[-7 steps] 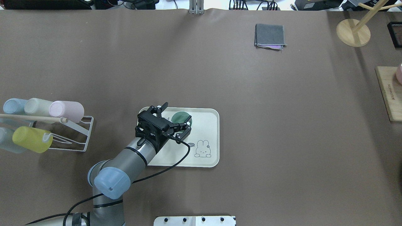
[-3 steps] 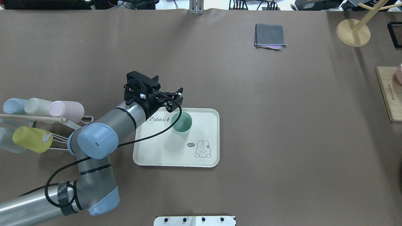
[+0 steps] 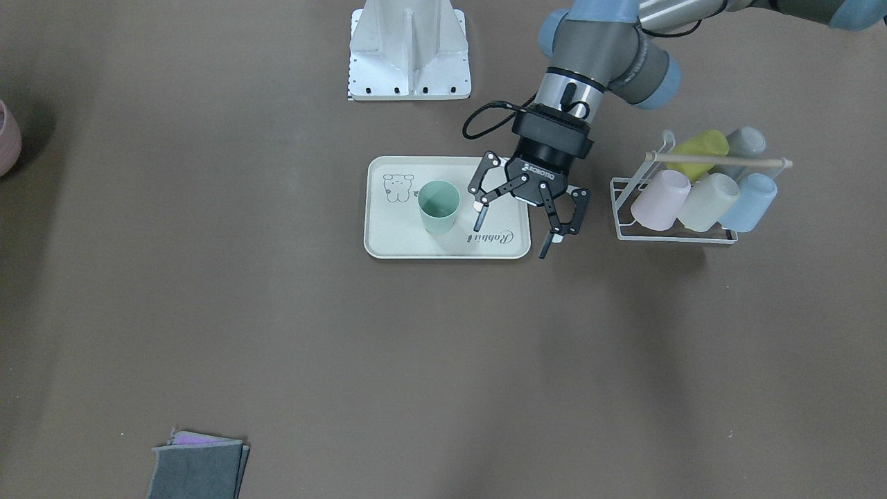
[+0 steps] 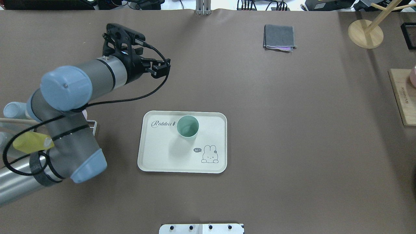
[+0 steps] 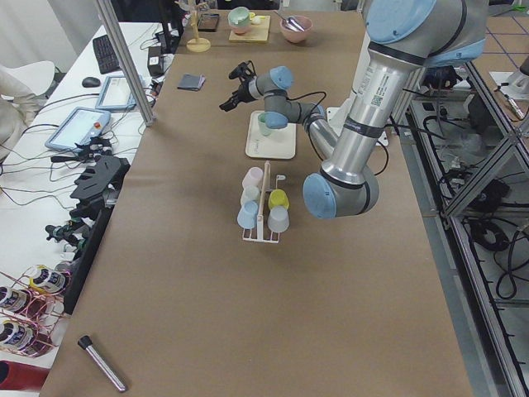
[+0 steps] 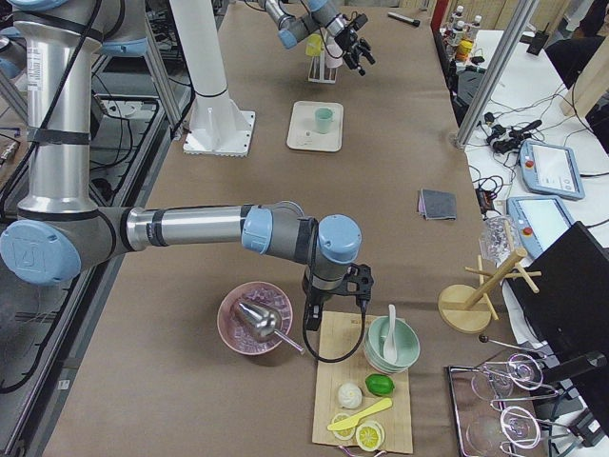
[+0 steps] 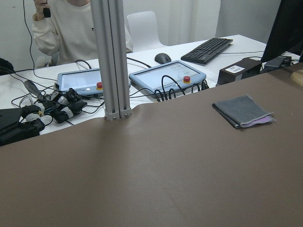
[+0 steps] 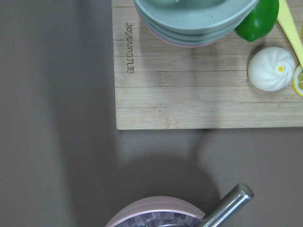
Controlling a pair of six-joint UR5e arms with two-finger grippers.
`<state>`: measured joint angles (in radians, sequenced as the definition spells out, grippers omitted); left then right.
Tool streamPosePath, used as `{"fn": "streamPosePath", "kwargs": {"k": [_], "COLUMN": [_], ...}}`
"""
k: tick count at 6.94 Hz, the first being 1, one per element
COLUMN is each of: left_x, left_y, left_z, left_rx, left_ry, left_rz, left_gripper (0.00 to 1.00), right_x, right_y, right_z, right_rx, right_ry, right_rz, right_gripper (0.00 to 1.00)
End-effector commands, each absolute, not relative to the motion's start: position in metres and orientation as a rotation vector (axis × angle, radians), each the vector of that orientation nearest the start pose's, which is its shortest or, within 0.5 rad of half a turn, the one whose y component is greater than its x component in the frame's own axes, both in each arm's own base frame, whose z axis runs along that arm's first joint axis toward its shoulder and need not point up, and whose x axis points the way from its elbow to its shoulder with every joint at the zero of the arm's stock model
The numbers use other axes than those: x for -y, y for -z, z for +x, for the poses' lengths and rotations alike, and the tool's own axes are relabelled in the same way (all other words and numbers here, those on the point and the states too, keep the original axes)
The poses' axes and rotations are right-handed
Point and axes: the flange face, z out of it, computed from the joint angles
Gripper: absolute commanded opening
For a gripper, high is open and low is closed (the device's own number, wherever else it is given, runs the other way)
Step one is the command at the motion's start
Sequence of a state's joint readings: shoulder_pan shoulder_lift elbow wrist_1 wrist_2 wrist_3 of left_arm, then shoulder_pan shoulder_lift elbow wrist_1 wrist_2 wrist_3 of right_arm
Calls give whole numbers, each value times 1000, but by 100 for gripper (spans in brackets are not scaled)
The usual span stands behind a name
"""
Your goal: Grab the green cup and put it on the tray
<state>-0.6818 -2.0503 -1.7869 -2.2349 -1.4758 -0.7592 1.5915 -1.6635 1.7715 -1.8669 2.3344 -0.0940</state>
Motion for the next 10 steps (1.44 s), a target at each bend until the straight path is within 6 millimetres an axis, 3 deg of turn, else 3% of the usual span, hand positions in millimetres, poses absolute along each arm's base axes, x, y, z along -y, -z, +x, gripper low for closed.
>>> {"fn": "streamPosePath", "kwargs": {"k": [1, 3, 5, 8, 10], "left_x": [562, 601, 625, 632, 636], "left_y": [-229, -255, -287, -349, -405], "left_z": [290, 202, 113, 25, -15], "left_rx": [-943, -925, -820, -694, -658], "left_ry": [-36, 13, -47, -99, -156], "left_rz": [781, 566, 452, 321, 276], "left_gripper": [98, 98, 98, 98, 97], "right_x": [433, 434, 432, 430, 429], "right_y": [-625, -624, -630, -633, -637], "right_z": [74, 73, 72, 73, 74], "right_rx": [768, 777, 784, 768, 756], "right_ry": [-1, -14, -19, -19, -23], "right_rz": [-122, -125, -140, -144, -152], "right_gripper": [100, 100, 100, 100, 100]}}
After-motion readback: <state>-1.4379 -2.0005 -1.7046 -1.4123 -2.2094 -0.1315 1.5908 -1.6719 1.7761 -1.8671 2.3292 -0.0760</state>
